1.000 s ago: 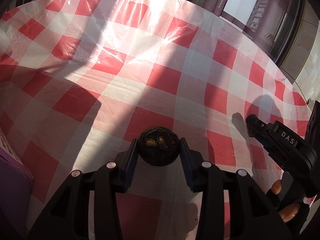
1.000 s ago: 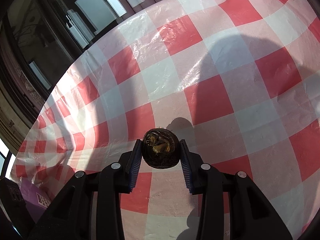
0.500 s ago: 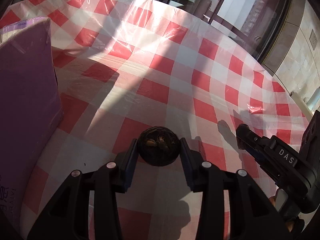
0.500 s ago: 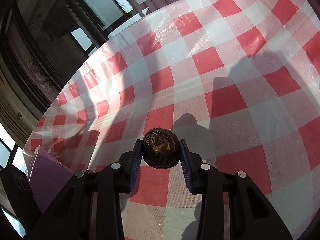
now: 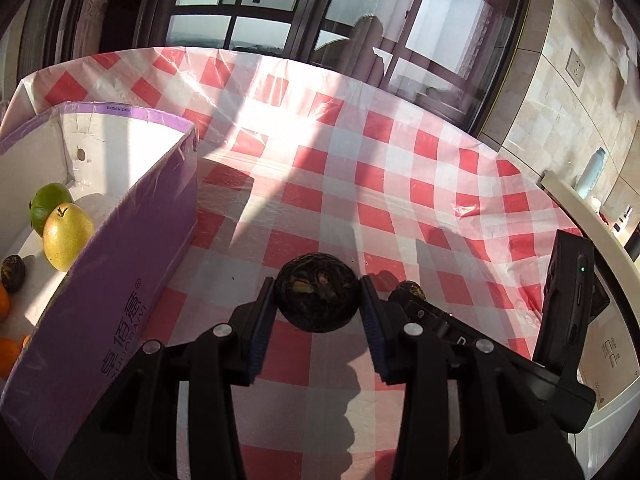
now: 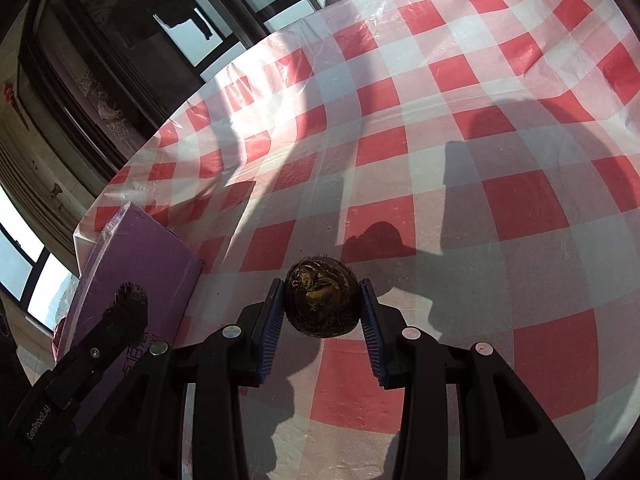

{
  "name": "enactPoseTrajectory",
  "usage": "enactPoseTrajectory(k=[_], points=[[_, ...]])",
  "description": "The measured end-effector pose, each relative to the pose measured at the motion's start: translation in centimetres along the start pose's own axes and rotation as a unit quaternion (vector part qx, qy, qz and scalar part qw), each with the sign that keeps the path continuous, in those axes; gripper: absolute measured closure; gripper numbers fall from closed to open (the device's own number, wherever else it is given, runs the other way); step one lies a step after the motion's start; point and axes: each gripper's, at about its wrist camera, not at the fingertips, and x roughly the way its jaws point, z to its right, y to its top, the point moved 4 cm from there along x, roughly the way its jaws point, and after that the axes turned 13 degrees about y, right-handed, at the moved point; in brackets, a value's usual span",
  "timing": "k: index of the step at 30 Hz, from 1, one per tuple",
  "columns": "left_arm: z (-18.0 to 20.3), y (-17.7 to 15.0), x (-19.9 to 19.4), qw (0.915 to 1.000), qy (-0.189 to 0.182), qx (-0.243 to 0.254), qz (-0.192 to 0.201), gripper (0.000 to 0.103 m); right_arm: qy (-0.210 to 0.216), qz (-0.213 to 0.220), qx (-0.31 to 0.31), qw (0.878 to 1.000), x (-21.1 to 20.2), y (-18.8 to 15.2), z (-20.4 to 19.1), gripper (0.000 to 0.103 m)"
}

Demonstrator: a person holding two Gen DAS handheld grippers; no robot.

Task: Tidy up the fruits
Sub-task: 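Carry both dates over the white box with both grippers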

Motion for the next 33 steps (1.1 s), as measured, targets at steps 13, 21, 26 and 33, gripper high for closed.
enactPoseTrajectory(k=[13,21,26,33], points=[[-9.3,6.8,-11.0,0.9929,0.048,-0.035,0.103,0.062,0.111,-0.021,-0.157,0.981,-0.2,0.3,-16.3,0.065],[-17.6,10.7,-11.3,0.987,0.142,-0.008,0.076,0.061,0.144,-0.061,-0.258,0.953,2.3,-0.9,-25.1,0.065],[-21.9,10.2,-6.2,0.984,0.174,0.023,-0.033,0.061,0.113,-0.125,-0.337,0.926,5.8,-3.4,-28.6,0.065],[-24.0,5.4,0.8,0.9664,0.142,0.052,-0.208,0.061,-0.009,-0.235,-0.401,0.885,13.3,-3.5,-28.1,0.065]])
